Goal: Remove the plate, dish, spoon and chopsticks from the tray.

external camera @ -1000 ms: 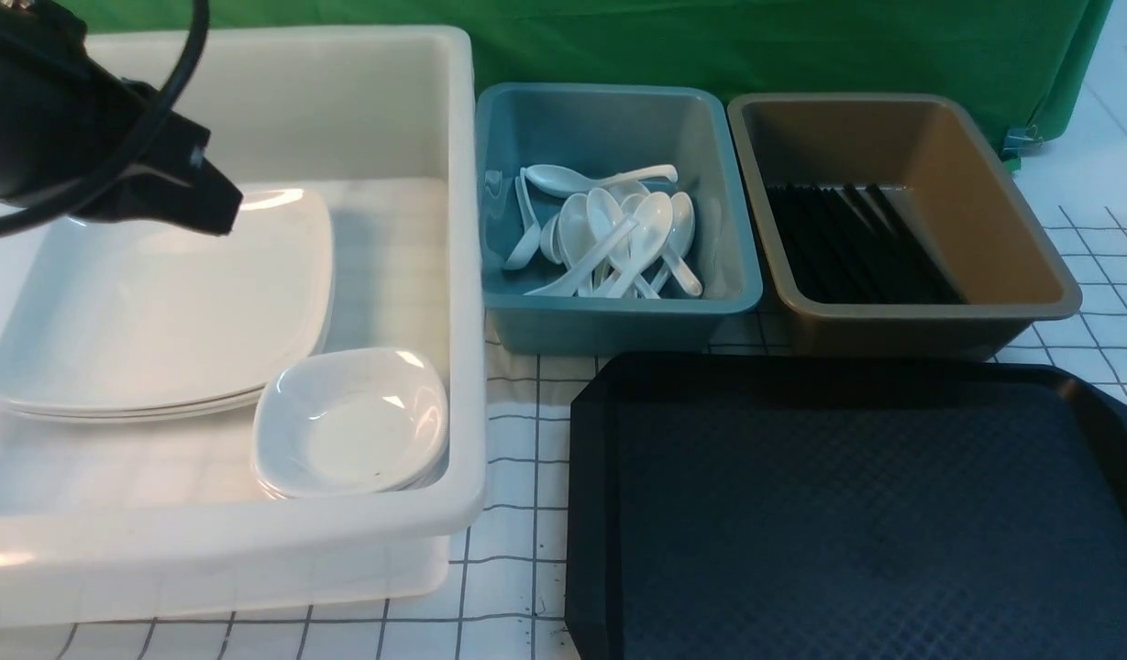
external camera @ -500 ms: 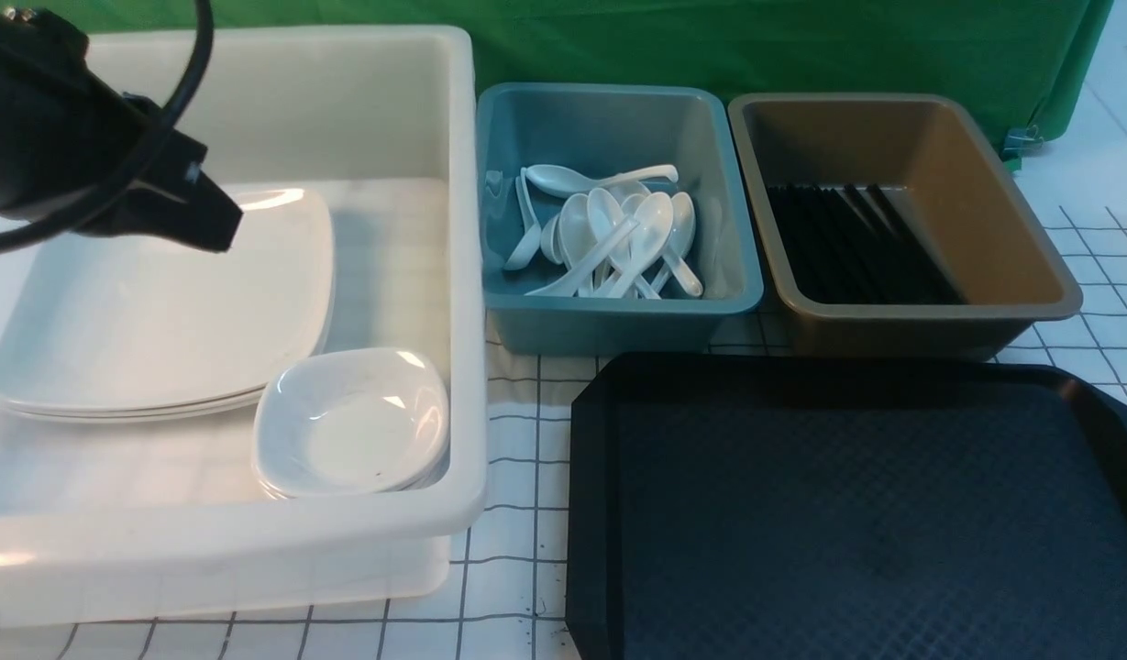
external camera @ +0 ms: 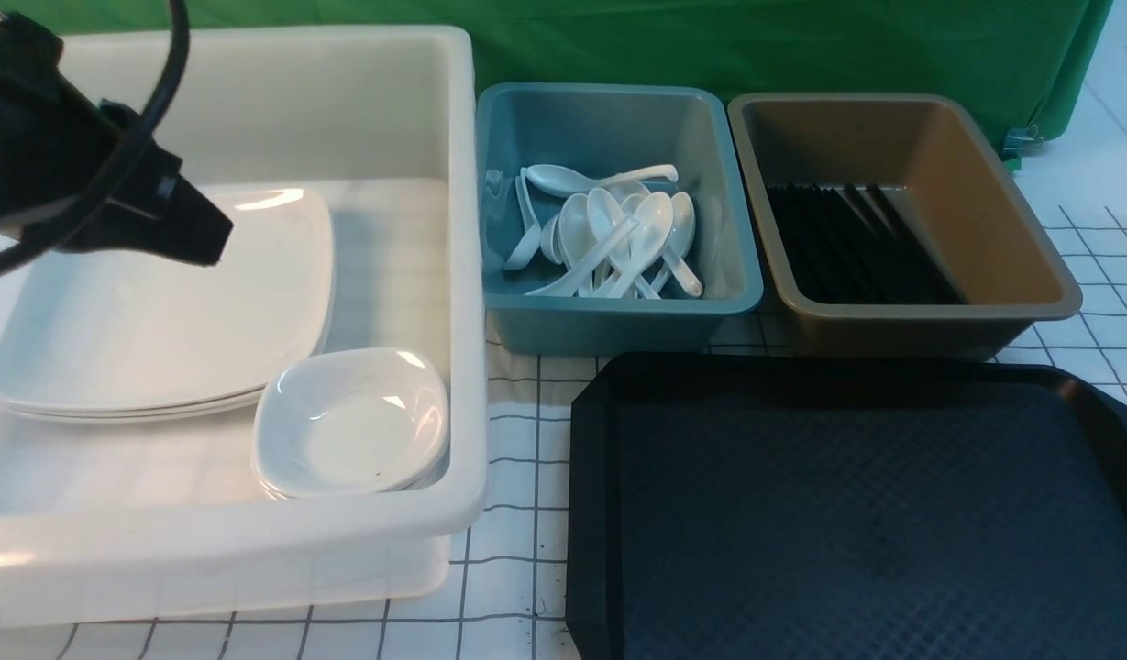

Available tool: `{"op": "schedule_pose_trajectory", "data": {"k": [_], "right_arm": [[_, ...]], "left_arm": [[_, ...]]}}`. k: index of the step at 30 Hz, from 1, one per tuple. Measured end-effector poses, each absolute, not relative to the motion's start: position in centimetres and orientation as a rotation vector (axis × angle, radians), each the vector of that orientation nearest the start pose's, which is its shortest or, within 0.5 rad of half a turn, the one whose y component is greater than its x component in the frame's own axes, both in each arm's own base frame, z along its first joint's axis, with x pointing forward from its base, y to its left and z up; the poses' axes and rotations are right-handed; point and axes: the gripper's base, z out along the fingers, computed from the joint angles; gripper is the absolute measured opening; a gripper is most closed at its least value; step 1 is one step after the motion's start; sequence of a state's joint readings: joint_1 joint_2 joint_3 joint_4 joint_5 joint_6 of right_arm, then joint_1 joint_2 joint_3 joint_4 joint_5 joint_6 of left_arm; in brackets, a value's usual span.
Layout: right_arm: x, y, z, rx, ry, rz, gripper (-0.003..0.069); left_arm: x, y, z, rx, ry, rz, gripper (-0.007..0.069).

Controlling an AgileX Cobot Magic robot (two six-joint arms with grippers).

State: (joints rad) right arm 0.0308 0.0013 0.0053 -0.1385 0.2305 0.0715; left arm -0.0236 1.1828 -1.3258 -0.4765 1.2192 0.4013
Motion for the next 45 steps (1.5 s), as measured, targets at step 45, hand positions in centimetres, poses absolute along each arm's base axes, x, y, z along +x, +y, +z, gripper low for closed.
{"op": "schedule_pose_trajectory", "data": {"k": [45], "right_arm": [[5.6, -0.1, 19.0, -0.073, 1.719, -0.065, 0.0239]], "left_arm": [[5.8, -2.7, 32.3, 0.197, 1.755, -0.291, -0.0001]]}}
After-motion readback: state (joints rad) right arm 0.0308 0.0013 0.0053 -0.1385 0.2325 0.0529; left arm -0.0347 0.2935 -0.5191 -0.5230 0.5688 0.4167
